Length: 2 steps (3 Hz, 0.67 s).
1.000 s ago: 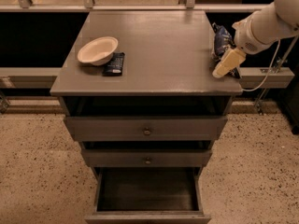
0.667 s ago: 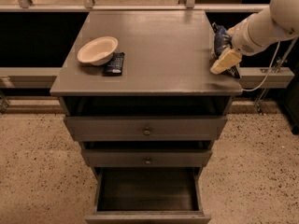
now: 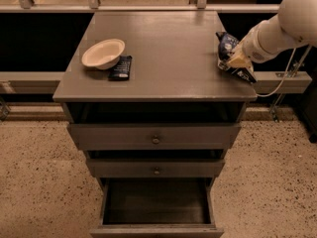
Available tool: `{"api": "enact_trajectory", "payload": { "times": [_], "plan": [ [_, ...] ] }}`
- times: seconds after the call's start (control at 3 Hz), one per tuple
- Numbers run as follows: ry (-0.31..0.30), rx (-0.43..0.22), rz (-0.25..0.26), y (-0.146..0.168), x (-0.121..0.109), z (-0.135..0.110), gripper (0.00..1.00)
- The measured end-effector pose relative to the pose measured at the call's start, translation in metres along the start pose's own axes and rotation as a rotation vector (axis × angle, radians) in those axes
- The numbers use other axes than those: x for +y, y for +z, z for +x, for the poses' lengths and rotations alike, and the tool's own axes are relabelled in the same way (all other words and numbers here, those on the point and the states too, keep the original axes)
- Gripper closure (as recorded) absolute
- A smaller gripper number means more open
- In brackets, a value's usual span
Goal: Place blue chip bag into bottom drawer
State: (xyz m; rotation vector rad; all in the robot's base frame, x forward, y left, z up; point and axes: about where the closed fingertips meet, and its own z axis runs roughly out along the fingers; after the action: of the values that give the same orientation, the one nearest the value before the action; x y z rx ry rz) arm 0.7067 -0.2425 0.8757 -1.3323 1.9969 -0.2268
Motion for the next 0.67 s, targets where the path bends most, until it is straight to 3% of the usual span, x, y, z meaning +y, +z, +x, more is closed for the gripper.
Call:
{"api": "enact_trajectory", "payload": {
  "times": [0.33,0.67],
  "plan": [
    [-0.007,-0.065,-0.008,-0.011,-0.001,-0.013,0.88],
    [-0.056,-0.231,-0.046,-0.052,0.006,-0.047,1.0]
  ]
}}
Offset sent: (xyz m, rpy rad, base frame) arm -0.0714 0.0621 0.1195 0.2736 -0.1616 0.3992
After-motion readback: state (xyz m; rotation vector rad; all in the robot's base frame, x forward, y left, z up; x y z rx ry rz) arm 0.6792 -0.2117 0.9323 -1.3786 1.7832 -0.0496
